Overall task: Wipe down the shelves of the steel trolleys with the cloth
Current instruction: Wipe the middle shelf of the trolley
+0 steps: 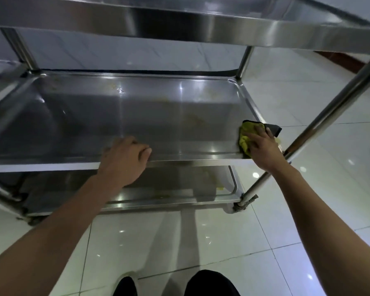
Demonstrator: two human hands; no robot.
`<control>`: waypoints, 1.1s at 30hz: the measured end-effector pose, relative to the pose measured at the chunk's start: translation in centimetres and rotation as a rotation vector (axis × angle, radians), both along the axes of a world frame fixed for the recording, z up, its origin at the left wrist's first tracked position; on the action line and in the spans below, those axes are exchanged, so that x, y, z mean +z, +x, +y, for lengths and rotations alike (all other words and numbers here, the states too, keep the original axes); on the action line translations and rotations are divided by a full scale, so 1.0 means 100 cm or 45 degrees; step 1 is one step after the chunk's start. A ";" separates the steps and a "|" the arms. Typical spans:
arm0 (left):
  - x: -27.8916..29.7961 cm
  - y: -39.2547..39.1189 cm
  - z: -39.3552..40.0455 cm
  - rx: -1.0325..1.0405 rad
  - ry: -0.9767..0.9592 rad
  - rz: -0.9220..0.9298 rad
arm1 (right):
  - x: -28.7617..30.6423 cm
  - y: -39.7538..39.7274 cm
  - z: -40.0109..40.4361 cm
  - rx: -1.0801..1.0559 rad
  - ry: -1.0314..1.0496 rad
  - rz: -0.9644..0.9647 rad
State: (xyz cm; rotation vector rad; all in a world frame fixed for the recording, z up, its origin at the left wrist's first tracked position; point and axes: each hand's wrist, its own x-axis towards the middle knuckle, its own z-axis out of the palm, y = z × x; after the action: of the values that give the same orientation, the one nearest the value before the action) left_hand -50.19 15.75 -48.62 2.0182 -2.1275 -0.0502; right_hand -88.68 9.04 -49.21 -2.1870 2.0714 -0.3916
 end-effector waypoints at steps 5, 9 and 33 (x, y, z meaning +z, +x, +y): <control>-0.010 0.008 -0.005 -0.073 -0.020 -0.074 | -0.003 0.080 -0.026 0.282 -0.044 0.102; -0.017 0.017 -0.005 -0.123 -0.029 -0.108 | -0.005 0.184 -0.049 0.548 -0.038 0.111; -0.023 0.014 0.010 -0.022 -0.038 -0.076 | 0.003 0.113 -0.081 0.306 0.064 -0.045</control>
State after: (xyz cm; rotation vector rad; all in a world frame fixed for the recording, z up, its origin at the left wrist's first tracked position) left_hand -48.79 16.72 -50.92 2.0090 -2.1683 0.0389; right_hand -77.40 0.97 -48.93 -2.3438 1.7523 -0.3468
